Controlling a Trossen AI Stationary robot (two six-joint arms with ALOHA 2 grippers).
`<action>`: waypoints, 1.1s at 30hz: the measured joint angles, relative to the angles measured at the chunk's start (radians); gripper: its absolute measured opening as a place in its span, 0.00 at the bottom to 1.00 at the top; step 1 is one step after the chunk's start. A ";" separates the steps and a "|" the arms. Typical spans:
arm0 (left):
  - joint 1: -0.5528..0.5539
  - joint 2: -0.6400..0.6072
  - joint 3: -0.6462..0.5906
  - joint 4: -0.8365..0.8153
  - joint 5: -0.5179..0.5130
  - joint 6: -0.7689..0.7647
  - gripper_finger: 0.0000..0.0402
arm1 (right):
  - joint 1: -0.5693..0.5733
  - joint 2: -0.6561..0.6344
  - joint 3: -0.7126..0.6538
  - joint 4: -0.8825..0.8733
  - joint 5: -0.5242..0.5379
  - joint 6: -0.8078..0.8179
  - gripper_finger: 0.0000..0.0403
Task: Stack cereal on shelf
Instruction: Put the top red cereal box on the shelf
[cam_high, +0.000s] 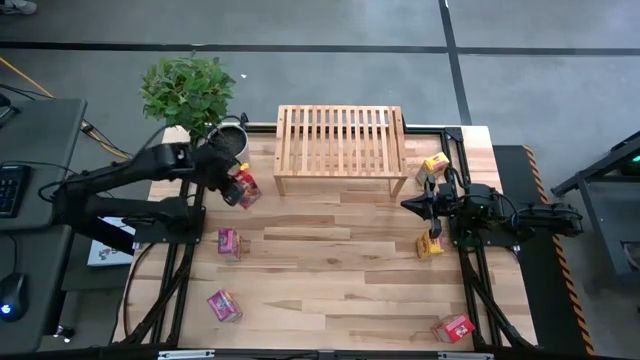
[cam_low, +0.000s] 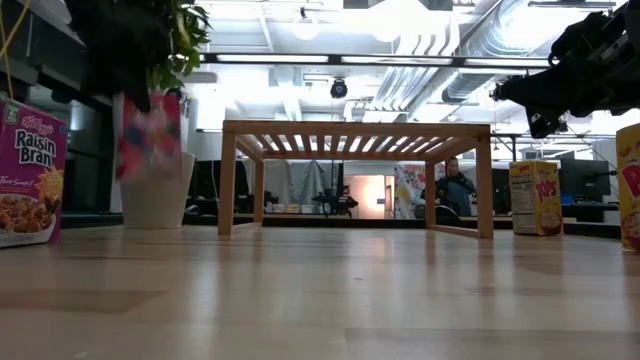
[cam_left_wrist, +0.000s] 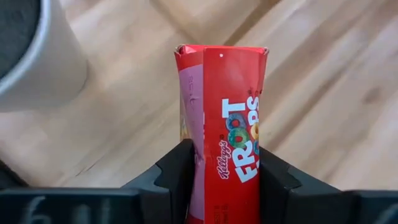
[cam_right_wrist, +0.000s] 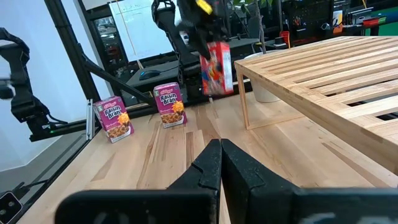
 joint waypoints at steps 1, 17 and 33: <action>-0.013 -0.005 0.034 -0.017 -0.001 -0.007 0.29 | 0.000 0.000 0.000 0.000 0.000 0.000 0.00; -0.137 0.349 0.642 -0.002 -0.224 0.351 0.29 | 0.000 0.000 0.000 0.000 0.000 0.000 0.00; 0.198 0.840 1.067 -0.137 -0.150 0.962 0.29 | 0.000 0.000 0.000 0.000 0.000 0.000 0.00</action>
